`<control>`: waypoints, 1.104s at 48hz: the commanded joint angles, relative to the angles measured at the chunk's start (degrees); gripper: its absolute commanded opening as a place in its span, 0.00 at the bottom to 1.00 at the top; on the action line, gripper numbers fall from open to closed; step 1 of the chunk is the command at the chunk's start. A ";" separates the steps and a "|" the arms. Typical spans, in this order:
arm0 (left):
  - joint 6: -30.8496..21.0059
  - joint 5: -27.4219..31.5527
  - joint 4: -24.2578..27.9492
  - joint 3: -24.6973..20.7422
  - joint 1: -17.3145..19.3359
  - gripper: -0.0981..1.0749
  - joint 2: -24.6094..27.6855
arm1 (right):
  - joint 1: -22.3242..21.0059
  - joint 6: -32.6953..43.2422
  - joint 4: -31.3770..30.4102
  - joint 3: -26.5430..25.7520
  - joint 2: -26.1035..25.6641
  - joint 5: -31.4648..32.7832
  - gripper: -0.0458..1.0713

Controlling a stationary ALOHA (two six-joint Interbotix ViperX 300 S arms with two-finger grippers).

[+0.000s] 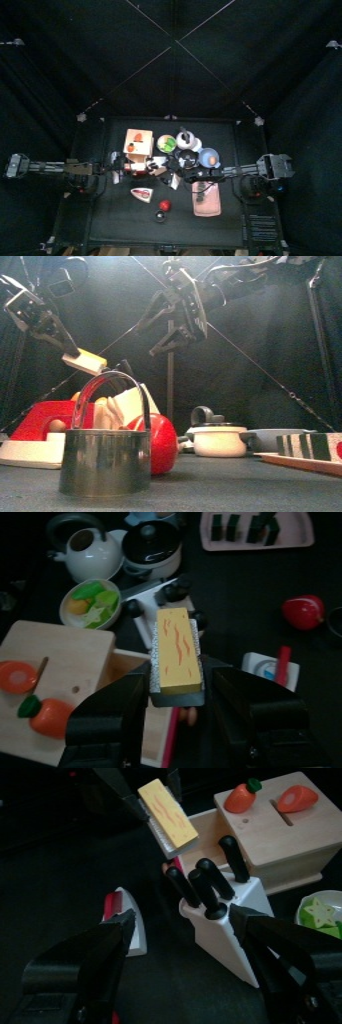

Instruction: Place egg sushi in drawer

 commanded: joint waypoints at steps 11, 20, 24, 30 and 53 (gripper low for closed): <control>0.00 -9.23 0.44 2.46 10.02 0.70 4.13 | -1.58 0.09 -0.18 -0.62 -1.67 -0.26 0.96; 0.00 -9.67 0.35 4.31 12.04 0.70 4.75 | -1.67 0.00 -0.18 -0.44 -1.49 -0.44 0.96; -0.18 -10.02 0.26 4.57 12.04 0.70 4.83 | -1.85 0.00 -0.26 -0.53 -1.41 -0.44 0.96; -0.09 -9.40 -2.20 4.83 12.30 0.69 5.98 | -2.11 0.09 -0.35 -0.70 -0.88 -0.44 0.96; -0.09 -10.72 -3.16 3.78 13.45 0.70 14.06 | -2.37 0.09 -0.53 -0.88 0.18 -0.44 0.96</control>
